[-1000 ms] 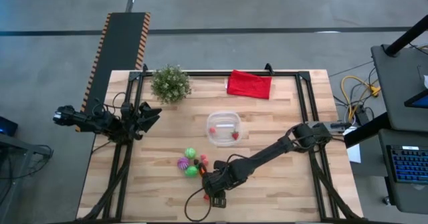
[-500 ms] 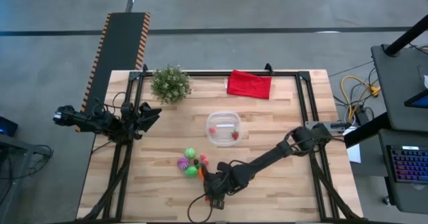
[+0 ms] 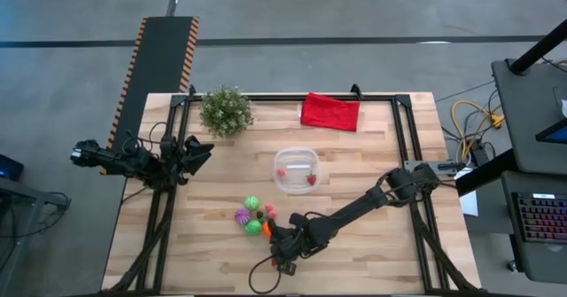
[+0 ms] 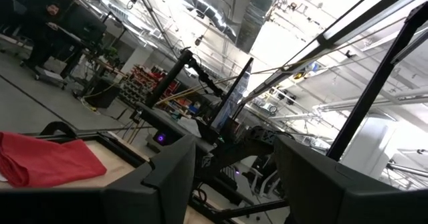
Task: Pick and placing Produce into tupperware
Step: Put the yellow corn into the transparent container
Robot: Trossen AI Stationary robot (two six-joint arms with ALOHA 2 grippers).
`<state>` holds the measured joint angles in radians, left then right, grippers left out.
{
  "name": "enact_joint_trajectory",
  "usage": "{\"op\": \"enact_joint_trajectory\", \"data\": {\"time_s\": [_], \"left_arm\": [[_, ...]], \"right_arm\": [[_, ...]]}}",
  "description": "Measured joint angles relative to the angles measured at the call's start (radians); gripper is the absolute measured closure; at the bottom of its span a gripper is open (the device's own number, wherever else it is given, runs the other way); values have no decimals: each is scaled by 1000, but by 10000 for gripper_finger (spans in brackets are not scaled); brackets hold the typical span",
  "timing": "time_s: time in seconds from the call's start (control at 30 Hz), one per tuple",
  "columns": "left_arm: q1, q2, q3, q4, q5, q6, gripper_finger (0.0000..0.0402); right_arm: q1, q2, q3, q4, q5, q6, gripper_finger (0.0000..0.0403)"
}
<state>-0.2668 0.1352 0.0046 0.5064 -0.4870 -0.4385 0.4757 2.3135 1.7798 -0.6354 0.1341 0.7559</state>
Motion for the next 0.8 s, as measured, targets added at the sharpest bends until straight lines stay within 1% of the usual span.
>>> {"op": "enact_joint_trajectory", "data": {"time_s": [0.27,0.53,0.63,0.8], "left_arm": [[0,0,0,0,0,0,210],[0,0,0,0,0,1,210],[0,0,0,0,0,1,210],[0,0,0,-1,0,1,210]], "right_arm": [[3,-5,-2,-4,-2,2,387],[4,-54,15,-19,-9,3,390],[-1,-95,38,-92,17,28,390],[-43,-158,90,-297,107,111,390]]}}
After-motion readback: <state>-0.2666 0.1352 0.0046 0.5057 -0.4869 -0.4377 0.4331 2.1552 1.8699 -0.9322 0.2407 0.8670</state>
